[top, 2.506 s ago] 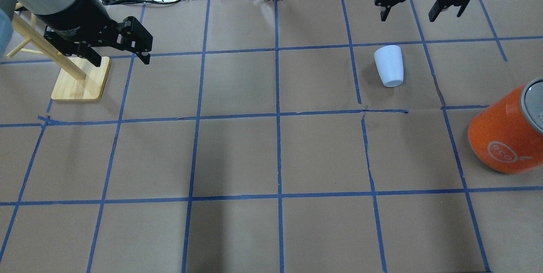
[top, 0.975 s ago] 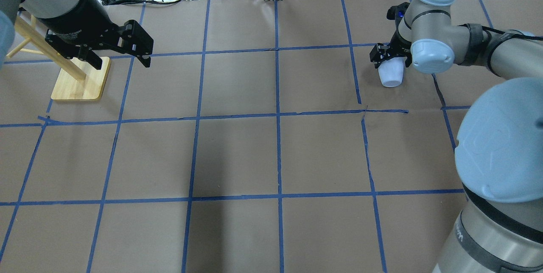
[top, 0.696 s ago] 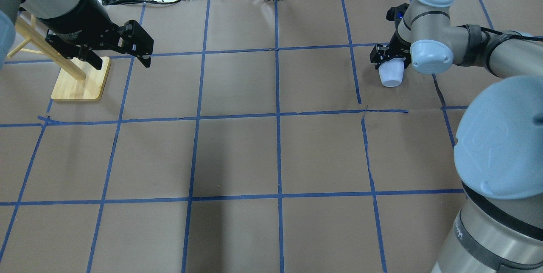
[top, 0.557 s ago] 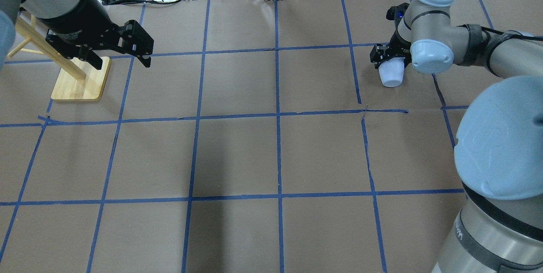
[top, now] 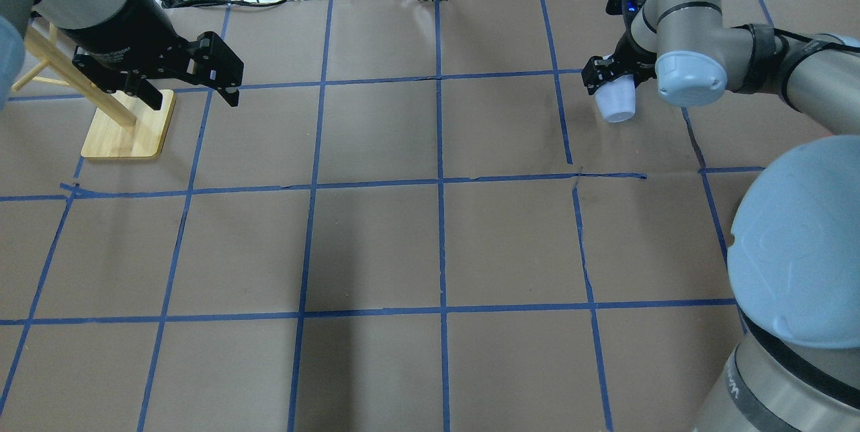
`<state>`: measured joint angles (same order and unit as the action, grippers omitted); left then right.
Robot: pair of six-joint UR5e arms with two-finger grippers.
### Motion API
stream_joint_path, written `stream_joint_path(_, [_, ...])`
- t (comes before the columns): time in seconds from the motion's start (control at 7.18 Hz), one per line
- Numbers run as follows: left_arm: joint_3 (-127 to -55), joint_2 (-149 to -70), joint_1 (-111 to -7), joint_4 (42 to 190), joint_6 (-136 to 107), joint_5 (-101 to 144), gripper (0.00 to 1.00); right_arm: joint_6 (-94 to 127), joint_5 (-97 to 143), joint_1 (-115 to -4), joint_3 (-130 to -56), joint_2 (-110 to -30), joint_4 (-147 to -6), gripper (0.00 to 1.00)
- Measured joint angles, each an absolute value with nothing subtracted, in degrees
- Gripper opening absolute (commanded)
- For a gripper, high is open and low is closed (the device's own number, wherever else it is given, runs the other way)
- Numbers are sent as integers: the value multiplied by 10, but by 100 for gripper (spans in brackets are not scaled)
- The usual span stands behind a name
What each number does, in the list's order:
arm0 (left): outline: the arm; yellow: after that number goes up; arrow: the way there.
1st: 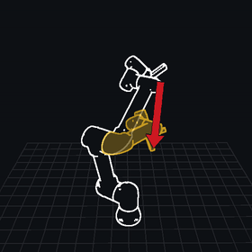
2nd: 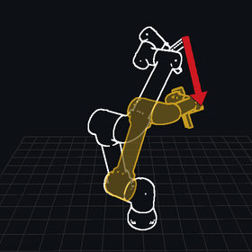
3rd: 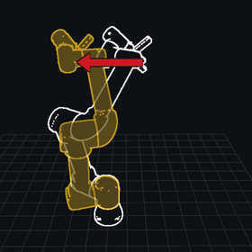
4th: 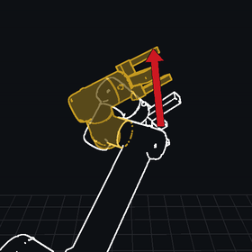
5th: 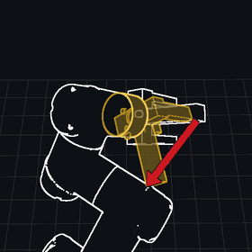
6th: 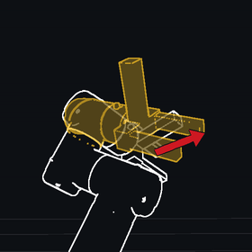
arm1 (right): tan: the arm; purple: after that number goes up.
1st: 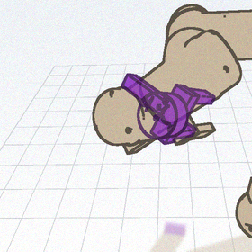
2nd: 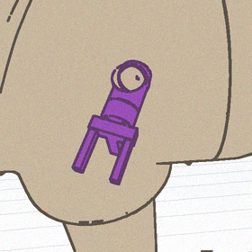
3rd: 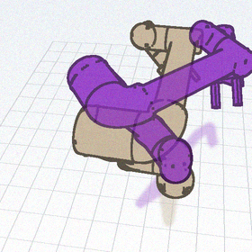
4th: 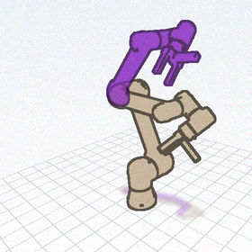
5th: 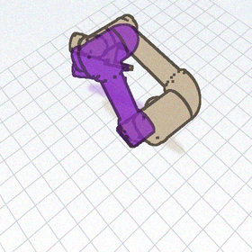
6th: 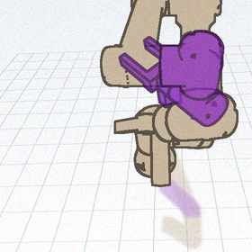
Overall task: Flip cup
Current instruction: 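Carry the cup with the right gripper toward the left arm's side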
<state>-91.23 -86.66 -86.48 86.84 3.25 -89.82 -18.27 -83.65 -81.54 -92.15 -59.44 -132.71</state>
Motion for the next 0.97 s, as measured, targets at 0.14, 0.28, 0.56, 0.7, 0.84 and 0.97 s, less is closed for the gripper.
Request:
stream_joint_path(0.14, [-912,-867,-865,868,33,-898,100,-236,-825,-835,-921,-604,-1328,74])
stream_joint_path(0.28, [-912,-867,-865,868,33,-898,100,-290,-820,-871,-920,-611,-1333,73])
stream_joint_path(0.56, [-911,-866,-865,868,33,-898,100,-428,-818,-958,-919,-615,-1356,73])
stream_joint_path(0.7, [-911,-866,-865,868,33,-898,100,-514,-818,-995,-920,-614,-1371,74])
stream_joint_path(0.84, [-911,-865,-865,868,33,-898,100,-603,-817,-1026,-920,-611,-1382,74])
stream_joint_path(0.97, [-911,-865,-865,868,33,-898,100,-684,-818,-1055,-920,-608,-1388,74])
